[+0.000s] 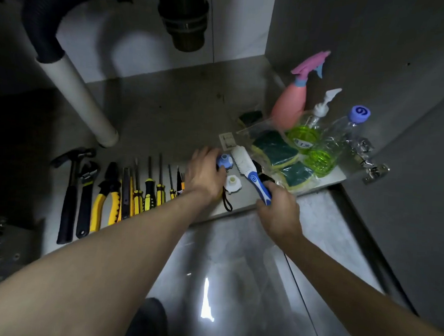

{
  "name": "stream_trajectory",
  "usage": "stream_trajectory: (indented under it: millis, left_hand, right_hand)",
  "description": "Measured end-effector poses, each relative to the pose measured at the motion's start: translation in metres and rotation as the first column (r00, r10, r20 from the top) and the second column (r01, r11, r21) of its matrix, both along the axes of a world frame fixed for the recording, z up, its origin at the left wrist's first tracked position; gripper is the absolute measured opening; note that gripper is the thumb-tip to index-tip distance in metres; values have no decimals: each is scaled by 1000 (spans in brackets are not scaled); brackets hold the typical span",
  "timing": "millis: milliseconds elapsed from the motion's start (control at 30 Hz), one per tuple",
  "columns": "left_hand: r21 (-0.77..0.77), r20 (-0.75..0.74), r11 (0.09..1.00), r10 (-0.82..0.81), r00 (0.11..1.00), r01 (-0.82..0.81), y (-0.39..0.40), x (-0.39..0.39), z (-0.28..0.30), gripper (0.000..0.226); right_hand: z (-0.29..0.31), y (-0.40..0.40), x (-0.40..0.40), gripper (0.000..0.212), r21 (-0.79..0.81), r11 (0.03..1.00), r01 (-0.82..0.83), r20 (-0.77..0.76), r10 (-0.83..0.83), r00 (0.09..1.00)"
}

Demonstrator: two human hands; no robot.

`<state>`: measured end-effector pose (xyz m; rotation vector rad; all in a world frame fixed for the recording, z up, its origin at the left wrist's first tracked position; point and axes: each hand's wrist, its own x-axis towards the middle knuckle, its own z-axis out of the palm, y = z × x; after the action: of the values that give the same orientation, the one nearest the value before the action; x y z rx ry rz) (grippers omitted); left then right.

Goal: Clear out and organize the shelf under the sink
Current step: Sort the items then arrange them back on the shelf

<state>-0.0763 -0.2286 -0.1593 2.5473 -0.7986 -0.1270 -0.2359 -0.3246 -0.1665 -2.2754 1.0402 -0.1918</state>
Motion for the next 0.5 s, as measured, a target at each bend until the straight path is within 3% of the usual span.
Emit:
stream_trajectory:
  millis: [67, 200, 367, 500]
  left_hand:
    - [32, -14, 999, -20, 1000, 20, -5, 6, -3, 31]
    - [41, -1, 999, 4, 1000, -4, -8, 13, -10, 24]
    - [18, 21, 1000, 13, 1000, -13, -7, 13, -14, 23]
    - [12, 24, 1000, -4, 1000, 4, -4, 14, -15, 23]
  right_hand:
    - [0, 1, 5, 41, 6, 999, 35, 54, -36, 998]
    - [11, 0, 36, 31, 177, 981, 83, 157, -112, 981]
    - [17, -1, 42, 7, -115, 986, -120, -58, 114, 992]
    - [8, 5, 24, 14, -264, 944, -197, -134, 166, 977]
